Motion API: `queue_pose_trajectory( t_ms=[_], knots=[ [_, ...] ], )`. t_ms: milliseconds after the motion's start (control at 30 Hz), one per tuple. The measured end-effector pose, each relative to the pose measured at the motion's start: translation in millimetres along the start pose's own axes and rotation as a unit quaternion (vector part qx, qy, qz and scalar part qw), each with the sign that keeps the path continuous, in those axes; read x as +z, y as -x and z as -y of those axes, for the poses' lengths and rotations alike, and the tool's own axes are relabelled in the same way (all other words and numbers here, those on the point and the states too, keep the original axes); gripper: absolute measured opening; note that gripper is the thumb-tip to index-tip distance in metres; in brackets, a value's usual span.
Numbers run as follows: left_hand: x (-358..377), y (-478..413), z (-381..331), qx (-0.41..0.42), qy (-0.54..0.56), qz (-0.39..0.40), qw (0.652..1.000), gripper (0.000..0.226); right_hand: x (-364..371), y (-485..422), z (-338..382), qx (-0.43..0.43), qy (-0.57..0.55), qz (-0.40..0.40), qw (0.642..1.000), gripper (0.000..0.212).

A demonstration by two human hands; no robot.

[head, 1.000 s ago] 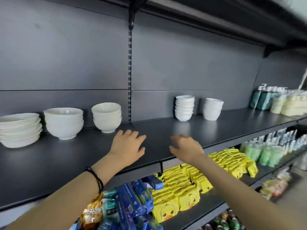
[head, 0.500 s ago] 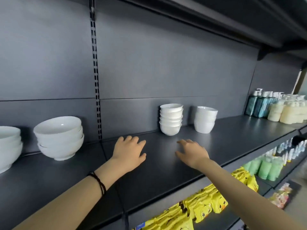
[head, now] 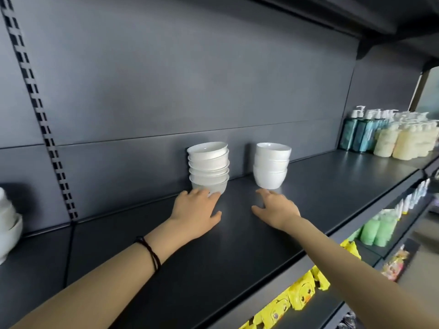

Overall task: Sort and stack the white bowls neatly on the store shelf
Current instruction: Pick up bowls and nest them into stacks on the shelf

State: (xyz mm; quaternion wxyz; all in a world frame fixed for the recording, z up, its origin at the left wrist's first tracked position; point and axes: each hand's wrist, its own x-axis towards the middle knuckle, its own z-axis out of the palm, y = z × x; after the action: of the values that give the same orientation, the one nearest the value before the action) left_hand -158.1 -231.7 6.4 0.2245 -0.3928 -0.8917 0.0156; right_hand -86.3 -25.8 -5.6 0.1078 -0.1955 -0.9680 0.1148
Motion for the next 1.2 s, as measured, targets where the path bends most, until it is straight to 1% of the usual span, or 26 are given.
queue_pose_trajectory(
  t_ms=[167,233,300,333,367,400,433,467,533,567,633,667,733,767,833,900,967,1033,1133,1200],
  knots=[
    [20,-53,-39,0.018,-0.010,-0.007,1.000,0.055,-6,-43,-53,0.020,-0.013,-0.024,0.999,0.050],
    [22,-75,-56,0.005,0.004,-0.032,0.999,0.062,-11,-64,-77,0.035,-0.044,-0.037,0.998,0.051],
    [21,-99,-71,-0.030,0.045,-0.052,0.997,0.071,-17,-86,-100,0.036,-0.093,-0.043,0.994,0.060],
    [23,-111,-76,-0.057,0.087,-0.050,0.993,0.076,-20,-96,-109,0.028,-0.134,-0.037,0.990,0.067],
    [25,-124,-81,-0.090,0.153,-0.041,0.983,0.082,-22,-106,-117,0.014,-0.190,-0.024,0.981,0.075],
    [29,-136,-85,-0.126,0.245,-0.032,0.961,0.086,-23,-117,-123,-0.007,-0.256,-0.009,0.967,0.081],
    [33,-148,-90,-0.159,0.349,-0.036,0.923,0.089,-23,-126,-128,-0.029,-0.317,0.005,0.948,0.084],
    [39,-160,-95,-0.188,0.441,-0.056,0.876,0.089,-24,-135,-132,-0.047,-0.364,0.012,0.930,0.085],
    [50,-178,-104,-0.236,0.563,-0.097,0.786,0.087,-24,-148,-136,-0.086,-0.427,0.019,0.900,0.082],
    [54,-185,-108,-0.251,0.603,-0.108,0.750,0.086,-22,-153,-137,-0.116,-0.460,0.028,0.880,0.077],
    [59,-194,-114,-0.269,0.654,-0.118,0.697,0.082,-17,-162,-137,-0.165,-0.527,0.058,0.832,0.069],
    [62,-198,-116,-0.275,0.669,-0.123,0.680,0.079,-15,-165,-136,-0.178,-0.552,0.070,0.811,0.068],
    [64,-204,-119,-0.279,0.686,-0.138,0.658,0.072,-11,-170,-135,-0.194,-0.582,0.079,0.786,0.073],
    [64,-207,-122,-0.274,0.691,-0.147,0.653,0.069,-8,-172,-135,-0.199,-0.592,0.082,0.777,0.076],
    [65,-212,-130,-0.259,0.692,-0.153,0.657,0.065,-3,-175,-135,-0.202,-0.611,0.092,0.759,0.080],
    [67,-216,-137,-0.243,0.689,-0.159,0.664,0.069,-1,-178,-134,-0.201,-0.630,0.103,0.743,0.080],
    [68,-217,-138,-0.240,0.690,-0.167,0.662,0.071,0,-180,-132,-0.190,-0.652,0.113,0.725,0.079],
    [67,-217,-139,-0.242,0.691,-0.162,0.662,0.067,0,-181,-131,-0.185,-0.663,0.116,0.716,0.082],
    [64,-212,-144,-0.253,0.690,-0.158,0.660,0.053,-1,-177,-130,-0.186,-0.674,0.119,0.705,0.082],
    [63,-206,-147,-0.258,0.684,-0.160,0.663,0.058,-1,-172,-129,-0.189,-0.677,0.116,0.702,0.084]
  ],
)
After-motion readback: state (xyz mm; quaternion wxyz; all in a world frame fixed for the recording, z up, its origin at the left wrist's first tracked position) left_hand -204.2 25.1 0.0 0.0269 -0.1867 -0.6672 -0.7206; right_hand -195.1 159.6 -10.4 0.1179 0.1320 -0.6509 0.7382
